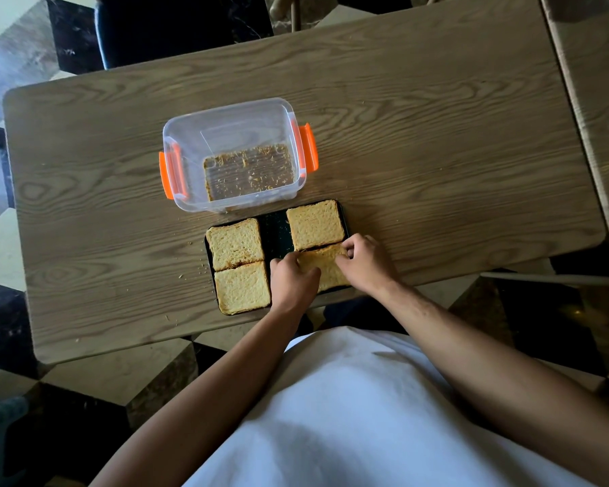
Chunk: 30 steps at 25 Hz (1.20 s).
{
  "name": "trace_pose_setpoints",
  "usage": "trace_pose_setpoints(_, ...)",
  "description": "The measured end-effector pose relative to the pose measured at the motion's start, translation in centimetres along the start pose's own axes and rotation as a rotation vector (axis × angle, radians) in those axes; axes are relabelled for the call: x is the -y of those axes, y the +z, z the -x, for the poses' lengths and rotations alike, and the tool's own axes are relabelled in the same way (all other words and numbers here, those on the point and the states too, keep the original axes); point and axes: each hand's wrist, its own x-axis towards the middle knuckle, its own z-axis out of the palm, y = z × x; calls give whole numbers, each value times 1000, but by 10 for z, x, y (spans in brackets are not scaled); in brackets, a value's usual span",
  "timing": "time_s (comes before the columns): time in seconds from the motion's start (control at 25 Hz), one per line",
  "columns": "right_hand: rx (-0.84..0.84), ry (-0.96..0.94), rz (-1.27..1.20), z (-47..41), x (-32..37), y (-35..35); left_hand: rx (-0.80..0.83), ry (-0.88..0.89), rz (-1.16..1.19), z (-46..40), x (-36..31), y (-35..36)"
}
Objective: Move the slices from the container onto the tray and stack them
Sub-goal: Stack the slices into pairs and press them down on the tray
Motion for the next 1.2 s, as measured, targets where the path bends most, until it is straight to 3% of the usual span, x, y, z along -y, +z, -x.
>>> trace_pose_setpoints(0.52, 33, -35, 94, 11, 6, -6, 34, -49, 120, -8, -2, -5)
trace_pose_setpoints(0.68, -30, -93, 135, 13, 17, -5, 48, -5, 108, -6, 1, -13)
trace_pose_setpoints(0.8, -46, -281, 195, 8, 24, -1, -64, 281, -214, -4, 11, -30)
trace_pose_setpoints(0.92, 22, -354, 219, -2, 31, 7, -135, 530, -518, -7, 27, -55)
trace_pose_setpoints(1.2, 69, -499, 557, -11, 41, 35, -180, 488, -780, -17, 74, -91)
